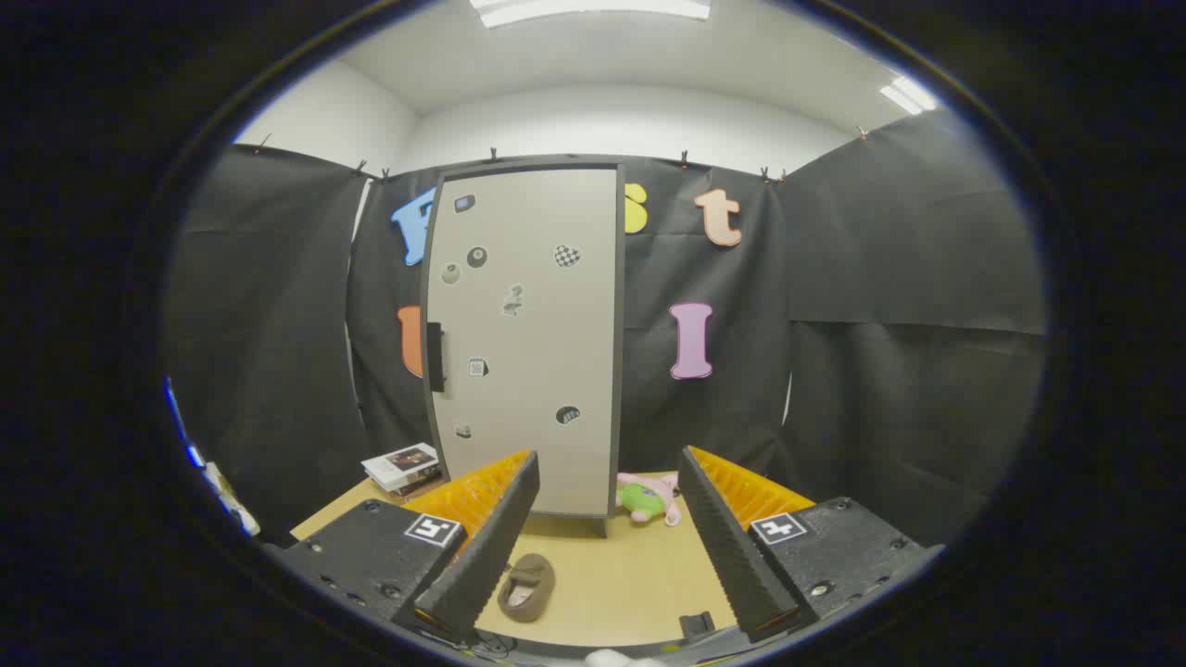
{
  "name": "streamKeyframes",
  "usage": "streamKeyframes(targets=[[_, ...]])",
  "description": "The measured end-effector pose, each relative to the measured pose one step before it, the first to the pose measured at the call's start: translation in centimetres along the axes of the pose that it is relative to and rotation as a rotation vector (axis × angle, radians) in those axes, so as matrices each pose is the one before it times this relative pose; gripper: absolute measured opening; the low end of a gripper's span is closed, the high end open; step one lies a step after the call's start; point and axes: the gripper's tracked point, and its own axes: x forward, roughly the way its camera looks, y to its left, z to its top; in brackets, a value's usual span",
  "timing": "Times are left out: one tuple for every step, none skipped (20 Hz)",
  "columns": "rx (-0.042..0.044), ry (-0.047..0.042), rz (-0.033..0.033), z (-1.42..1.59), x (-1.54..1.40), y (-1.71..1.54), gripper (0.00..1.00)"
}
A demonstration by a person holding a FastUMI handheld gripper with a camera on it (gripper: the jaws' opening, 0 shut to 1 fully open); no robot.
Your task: Open the shoe cabinet door, grab the shoes and put them into the shoe cabinet, then close the shoe cabinet door.
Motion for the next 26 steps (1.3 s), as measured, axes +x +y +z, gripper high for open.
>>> streamKeyframes(targets=[[0.00008, -0.00257, -0.00056, 0.043, -0.099, 0.039, 0.99], [-0.00285, -0.00127, -0.00105, -0.045, -0.14, 0.068, 0.99], [-0.0025, 0.00071, -0.00199, -0.174, -0.106, 0.035, 0.99], [0.00262, 0.0005, -0.00193, -0.011, -0.105, 0.098, 0.99], [0.0038, 0.00102, 0.00228, -0.02, -0.102, 0.093, 0.99], [0.00477, 0.00356, -0.00162, -0.09, -0.002, 0.059, 0.99], [0.00454, 0.0006, -0.00098, -0.142, -0.115, 0.017, 0.99], [0.00364, -0.00155, -0.00076, 0.037, -0.054, -0.016, 0.99], [0.00195, 0.00121, -0.00449, -0.11, -0.057, -0.14, 0.99], [0.00172, 0.00076, -0.00621, -0.031, 0.02, -0.137, 0.99], [0.00013, 0.00051, -0.00149, -0.069, -0.067, 0.059, 0.99], [0.00019, 0.00178, -0.00328, -0.008, -0.029, 0.002, 0.99], [0.00092, 0.00232, -0.00329, -0.005, -0.007, -0.067, 0.99], [0.00019, -0.00286, -0.00133, -0.04, 0.092, 0.059, 0.99], [-0.00188, -0.00544, 0.00178, -0.013, 0.164, 0.203, 0.99], [-0.00249, 0.00407, -0.00114, -0.137, 0.169, 0.223, 0.99], [-0.00195, 0.00529, 0.00055, -0.254, 0.174, 0.223, 0.98], [0.00083, 0.00667, 0.00063, -0.118, 0.242, 0.417, 0.99], [0.00322, 0.00548, -0.00038, -0.106, 0.285, 0.364, 0.99], [0.00556, -0.00183, 0.00763, 0.055, 0.432, 0.637, 0.99], [0.00544, 0.00193, 0.00366, 0.114, 0.418, 0.705, 0.99], [0.00097, -0.00126, 0.00238, 0.146, 0.565, 0.686, 0.99], [-0.00141, -0.00432, 0.00538, 0.332, 0.502, 0.833, 0.99], [-0.00385, 0.00243, 0.00135, 0.201, 0.73, 0.828, 0.99], [-0.004, 0.00101, 0.00211, 0.011, 0.757, 0.974, 0.99], [-0.00257, 0.00255, 0.00286, 0.191, 0.827, 1.005, 0.99]])
